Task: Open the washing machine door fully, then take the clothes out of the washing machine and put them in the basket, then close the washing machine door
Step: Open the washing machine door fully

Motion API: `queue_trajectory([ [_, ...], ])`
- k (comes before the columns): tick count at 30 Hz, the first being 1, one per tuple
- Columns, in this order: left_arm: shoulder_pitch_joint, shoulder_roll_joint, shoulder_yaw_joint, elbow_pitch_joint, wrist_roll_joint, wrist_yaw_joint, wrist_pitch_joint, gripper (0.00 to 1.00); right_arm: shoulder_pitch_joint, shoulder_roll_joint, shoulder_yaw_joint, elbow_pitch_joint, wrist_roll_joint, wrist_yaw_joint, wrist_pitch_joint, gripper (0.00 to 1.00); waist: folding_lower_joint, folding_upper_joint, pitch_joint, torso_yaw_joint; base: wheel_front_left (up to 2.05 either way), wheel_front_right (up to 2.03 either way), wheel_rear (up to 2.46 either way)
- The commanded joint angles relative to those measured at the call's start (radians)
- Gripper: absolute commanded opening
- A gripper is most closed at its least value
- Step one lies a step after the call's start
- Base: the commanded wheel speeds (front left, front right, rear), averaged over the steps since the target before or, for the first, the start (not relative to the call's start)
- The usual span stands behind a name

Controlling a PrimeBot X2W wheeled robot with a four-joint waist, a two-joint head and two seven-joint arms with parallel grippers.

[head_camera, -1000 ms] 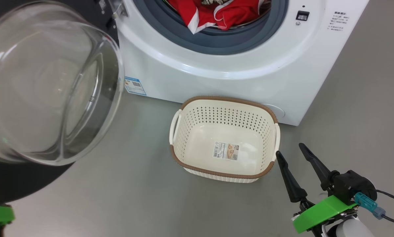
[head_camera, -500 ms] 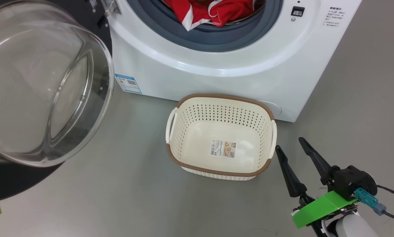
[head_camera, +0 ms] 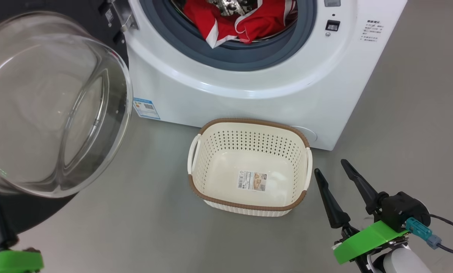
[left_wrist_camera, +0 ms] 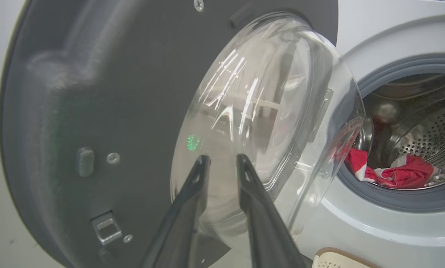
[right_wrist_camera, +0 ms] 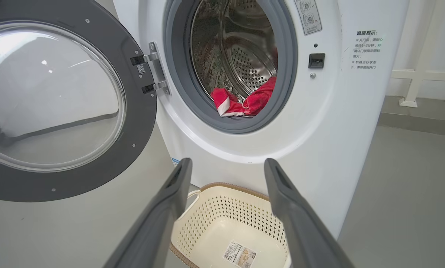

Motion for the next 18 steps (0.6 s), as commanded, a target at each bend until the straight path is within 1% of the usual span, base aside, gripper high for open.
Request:
queue_trajectory([
  [1, 0.021, 0.024, 0.019, -0.042, -0.001, 0.001, -0.005, 0.46, -0.004, 0.005, 0.024, -0.021, 0.010, 0.007, -0.006, 1.00, 0.0000, 0.0000, -0.010, -0.008, 0.00, 0.00, 0.00],
  [3, 0.047, 0.010, 0.000, -0.070, -0.004, 0.001, -0.005, 0.75, 0.000, 0.007, 0.025, -0.020, 0.011, 0.007, -0.006, 1.00, 0.0000, 0.0000, -0.018, -0.015, 0.00, 0.00, 0.00],
  [4, 0.060, 0.005, -0.006, -0.083, -0.004, 0.001, -0.005, 0.85, 0.001, 0.008, 0.024, -0.020, 0.012, 0.007, -0.006, 1.00, 0.0000, 0.0000, -0.021, -0.020, 0.00, 0.00, 0.00],
  [6, 0.086, -0.005, -0.028, -0.106, -0.004, 0.001, -0.005, 1.00, 0.004, 0.010, 0.021, -0.021, 0.015, 0.007, -0.006, 1.00, 0.0000, 0.0000, -0.026, -0.028, 0.00, 0.00, 0.00],
  [11, 0.139, -0.013, -0.112, -0.139, -0.007, 0.001, -0.005, 1.00, 0.011, 0.015, 0.011, -0.024, 0.016, 0.007, -0.006, 1.00, 0.0000, 0.0000, -0.034, -0.056, 0.00, 0.00, 0.00],
  [18, 0.174, 0.011, -0.218, -0.165, -0.017, 0.001, -0.005, 1.00, 0.021, 0.021, -0.021, -0.033, 0.018, 0.007, -0.006, 1.00, 0.0000, 0.0000, -0.036, -0.121, 0.00, 0.00, 0.00],
])
